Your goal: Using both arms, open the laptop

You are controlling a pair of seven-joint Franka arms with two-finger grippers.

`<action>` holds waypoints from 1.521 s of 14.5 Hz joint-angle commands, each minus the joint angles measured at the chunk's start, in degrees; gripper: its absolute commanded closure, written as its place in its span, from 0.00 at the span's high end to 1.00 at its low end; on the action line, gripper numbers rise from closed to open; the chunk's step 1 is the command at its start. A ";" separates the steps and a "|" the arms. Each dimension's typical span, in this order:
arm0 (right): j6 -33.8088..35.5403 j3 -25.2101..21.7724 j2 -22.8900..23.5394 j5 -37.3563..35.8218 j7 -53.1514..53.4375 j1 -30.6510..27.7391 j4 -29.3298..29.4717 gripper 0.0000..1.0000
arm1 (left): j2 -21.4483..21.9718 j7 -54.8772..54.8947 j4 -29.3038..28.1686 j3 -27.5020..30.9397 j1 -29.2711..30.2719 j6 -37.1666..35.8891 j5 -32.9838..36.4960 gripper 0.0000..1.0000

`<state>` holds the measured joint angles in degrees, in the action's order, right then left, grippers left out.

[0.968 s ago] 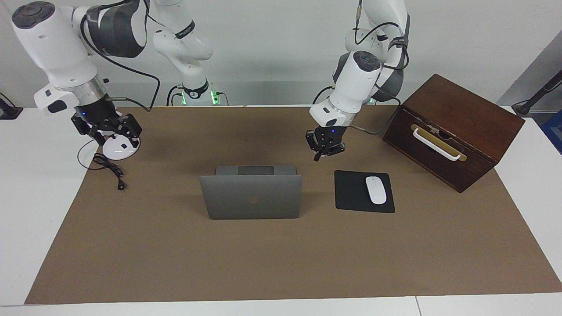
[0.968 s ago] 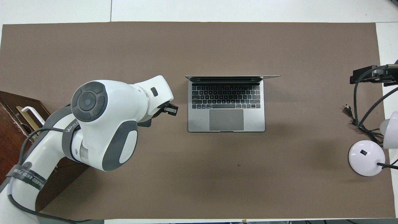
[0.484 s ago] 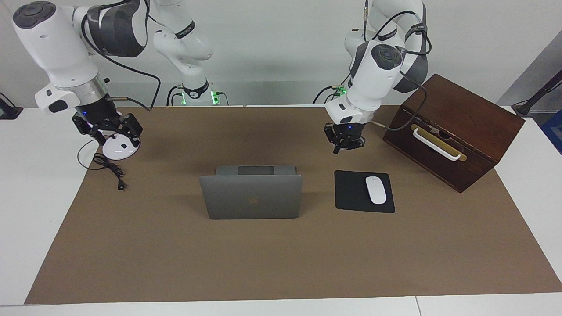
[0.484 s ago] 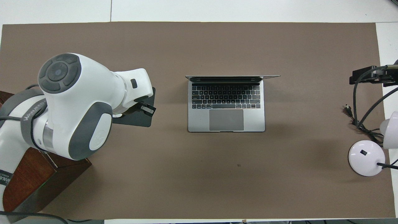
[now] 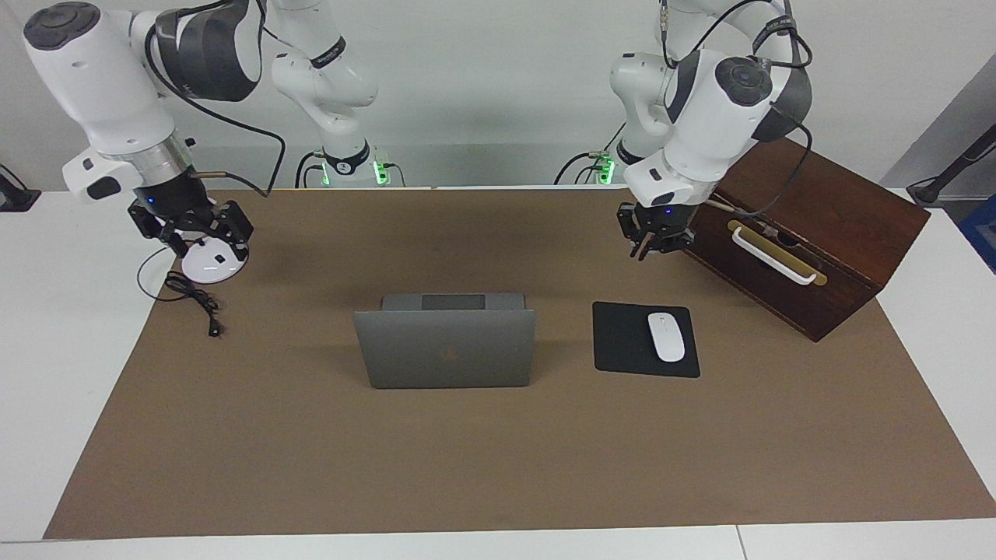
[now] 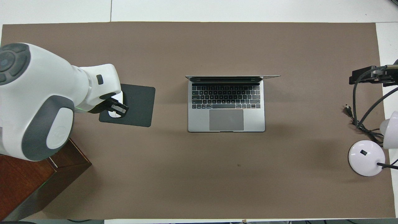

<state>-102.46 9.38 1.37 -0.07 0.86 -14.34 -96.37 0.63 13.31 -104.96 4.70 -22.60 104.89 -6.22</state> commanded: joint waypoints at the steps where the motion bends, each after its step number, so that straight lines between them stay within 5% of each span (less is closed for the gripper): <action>1: -0.54 0.46 -1.37 -0.98 -1.12 -0.60 -1.62 1.00 | 2.27 1.63 -0.33 -0.57 3.17 -1.61 1.30 1.00; 16: -0.98 0.55 -1.29 -0.72 -1.03 -0.51 -1.71 1.00 | 4.65 6.38 -0.07 -0.48 23.12 -1.62 1.30 1.00; 22: -1.33 0.55 -1.20 -0.19 -1.39 -0.69 -1.62 1.00 | 3.33 -14.78 3.08 -1.27 21.72 -0.91 6.37 1.00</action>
<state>-102.53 9.42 1.35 -0.07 0.86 -14.34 -96.38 4.54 5.26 -104.46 4.05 0.22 104.00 -3.99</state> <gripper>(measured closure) 0.000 0.000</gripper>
